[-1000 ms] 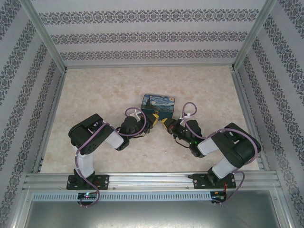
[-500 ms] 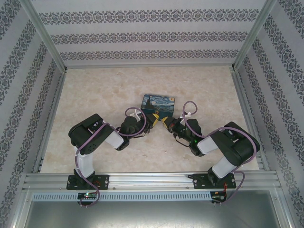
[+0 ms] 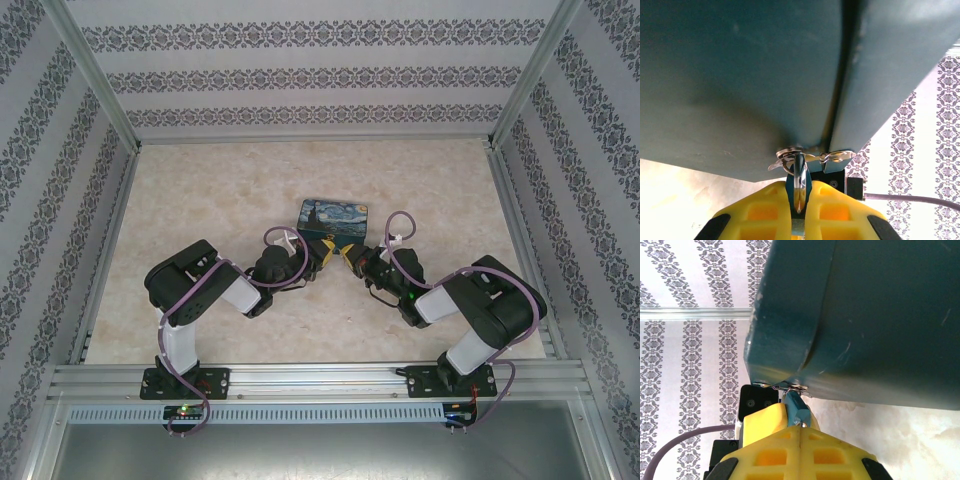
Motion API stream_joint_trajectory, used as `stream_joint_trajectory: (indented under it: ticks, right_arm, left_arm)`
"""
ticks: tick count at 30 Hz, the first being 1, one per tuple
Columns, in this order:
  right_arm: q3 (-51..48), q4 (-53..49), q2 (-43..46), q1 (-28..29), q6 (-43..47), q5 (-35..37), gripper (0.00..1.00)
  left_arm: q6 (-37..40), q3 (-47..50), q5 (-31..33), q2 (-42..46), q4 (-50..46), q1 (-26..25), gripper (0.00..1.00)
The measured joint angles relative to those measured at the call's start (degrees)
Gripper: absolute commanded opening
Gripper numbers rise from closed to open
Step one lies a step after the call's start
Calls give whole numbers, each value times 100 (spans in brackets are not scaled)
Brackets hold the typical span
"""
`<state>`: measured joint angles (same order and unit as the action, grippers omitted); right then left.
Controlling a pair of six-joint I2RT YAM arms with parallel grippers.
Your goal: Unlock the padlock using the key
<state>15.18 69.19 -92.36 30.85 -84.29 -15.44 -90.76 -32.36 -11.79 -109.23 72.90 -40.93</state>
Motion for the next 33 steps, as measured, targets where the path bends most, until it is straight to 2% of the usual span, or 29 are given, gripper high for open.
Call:
stream_joint_trajectory:
  ticks: [33]
  right_arm:
    - [9, 2, 0, -63, -26, -31, 0]
  left_arm:
    - [-114, -131, 44, -81, 0, -37, 0]
